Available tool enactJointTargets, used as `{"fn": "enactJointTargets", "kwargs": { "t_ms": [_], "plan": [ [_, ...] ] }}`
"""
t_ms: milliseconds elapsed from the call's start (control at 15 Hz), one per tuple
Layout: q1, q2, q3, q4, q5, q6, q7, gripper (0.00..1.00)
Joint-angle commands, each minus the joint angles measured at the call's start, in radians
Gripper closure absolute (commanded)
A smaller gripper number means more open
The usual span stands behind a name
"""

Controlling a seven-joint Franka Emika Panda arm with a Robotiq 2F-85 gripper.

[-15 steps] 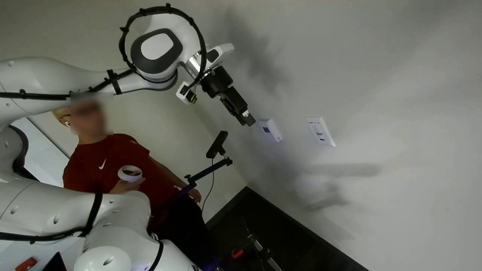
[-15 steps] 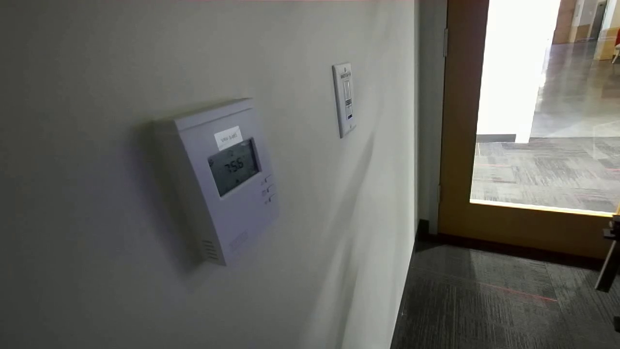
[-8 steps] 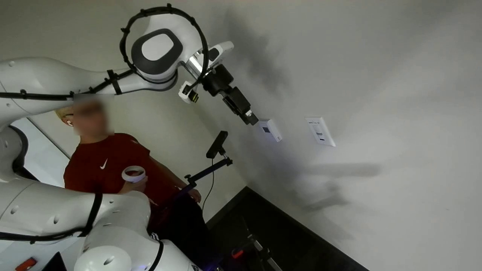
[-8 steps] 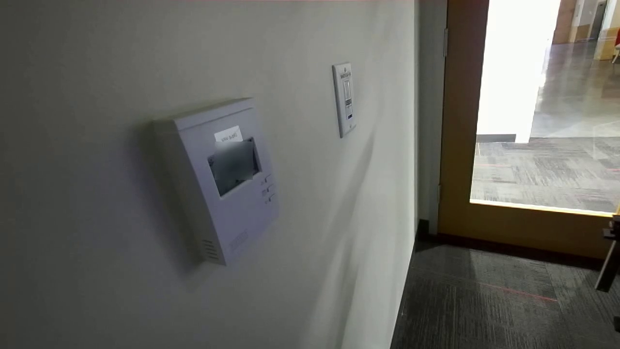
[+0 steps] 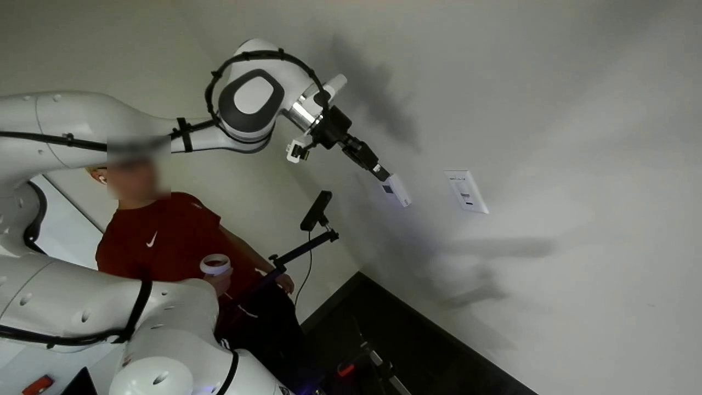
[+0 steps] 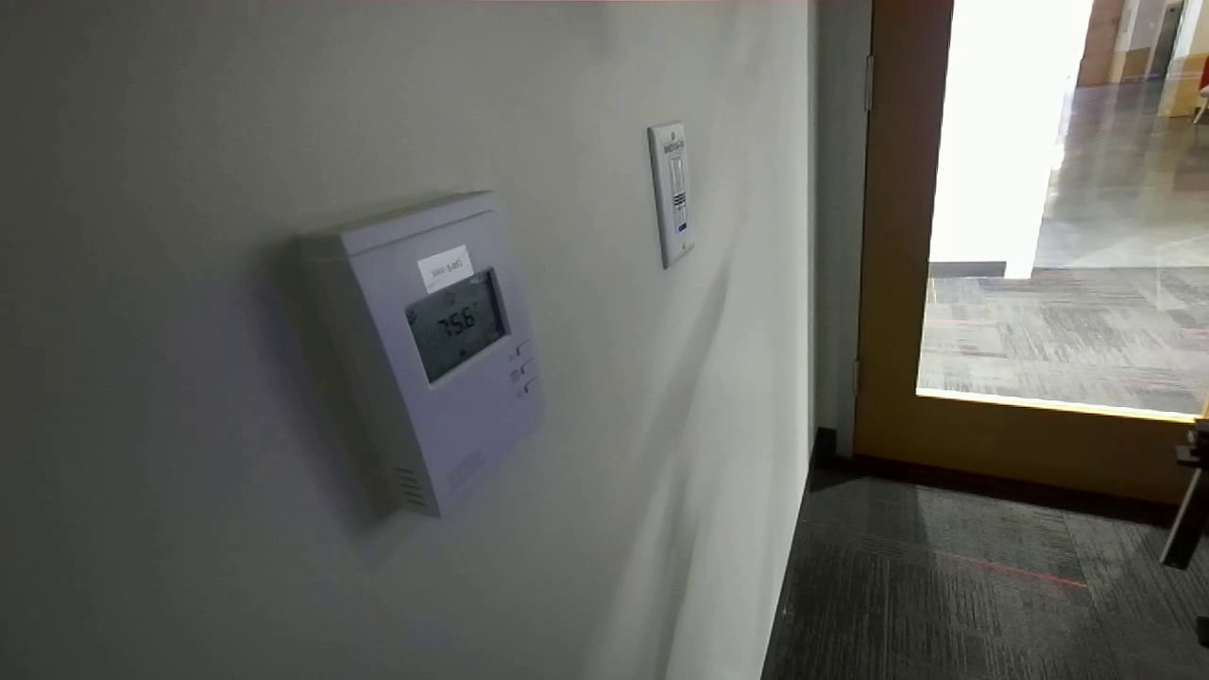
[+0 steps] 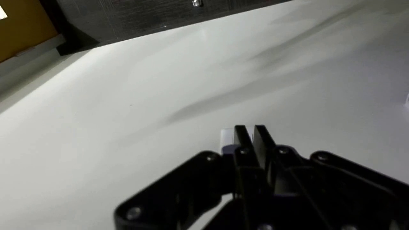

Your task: Flip the light switch on

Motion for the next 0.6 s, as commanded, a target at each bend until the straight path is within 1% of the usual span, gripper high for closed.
{"fn": "enactJointTargets", "kwargs": {
  "t_ms": [0,67,133,267,467,533],
  "plan": [
    [-0.024,0.087,0.049,-0.016,-0.058,0.118,0.117,1.00],
    [-0.032,0.112,0.065,-0.010,-0.085,0.123,0.149,1.00],
    [-0.002,0.068,0.032,-0.018,-0.048,0.087,0.094,0.99],
    [-0.005,0.105,0.043,-0.018,-0.068,0.104,0.124,0.99],
    [-0.007,0.114,0.044,-0.017,-0.071,0.108,0.128,1.00],
    [0.000,0.140,0.026,-0.015,-0.051,0.133,0.093,1.00]
  ]
}}
